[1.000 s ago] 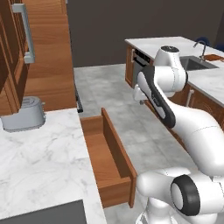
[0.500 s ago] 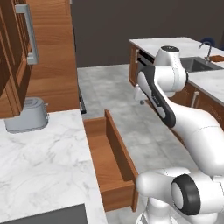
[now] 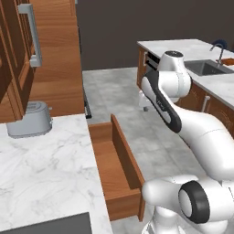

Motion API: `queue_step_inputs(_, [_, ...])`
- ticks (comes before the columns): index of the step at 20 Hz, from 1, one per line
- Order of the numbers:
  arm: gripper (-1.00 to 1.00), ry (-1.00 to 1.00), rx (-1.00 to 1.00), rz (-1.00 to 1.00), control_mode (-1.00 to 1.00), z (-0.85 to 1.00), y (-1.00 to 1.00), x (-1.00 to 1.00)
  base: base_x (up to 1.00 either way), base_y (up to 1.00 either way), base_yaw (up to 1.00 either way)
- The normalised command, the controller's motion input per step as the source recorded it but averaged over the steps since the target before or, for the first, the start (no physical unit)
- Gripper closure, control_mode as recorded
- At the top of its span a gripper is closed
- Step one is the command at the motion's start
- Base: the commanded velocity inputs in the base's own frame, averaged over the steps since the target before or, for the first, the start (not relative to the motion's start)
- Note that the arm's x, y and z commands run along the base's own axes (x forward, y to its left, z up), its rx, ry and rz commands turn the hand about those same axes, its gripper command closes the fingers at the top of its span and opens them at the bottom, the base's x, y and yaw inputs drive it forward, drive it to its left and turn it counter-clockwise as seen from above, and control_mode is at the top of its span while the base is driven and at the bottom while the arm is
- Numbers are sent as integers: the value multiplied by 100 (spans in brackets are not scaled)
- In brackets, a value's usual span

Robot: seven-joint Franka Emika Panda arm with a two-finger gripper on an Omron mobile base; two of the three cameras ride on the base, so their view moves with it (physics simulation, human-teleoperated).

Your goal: Pick up the knife from the drawer and place it on the cutting board. Then place the meat from the plate to the cutting board.

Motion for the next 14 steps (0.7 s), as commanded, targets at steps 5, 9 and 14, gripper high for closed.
queue_step_inputs(5, [-100, 4, 0, 9, -100, -77, 63, 4, 0, 0, 0])
queue_step_inputs(9, [-100, 10, 0, 9, -100, -77, 49, 15, 0, 0, 0])
queue_step_inputs(14, [-100, 11, 0, 8, -100, -78, 38, 15, 0, 0, 0])
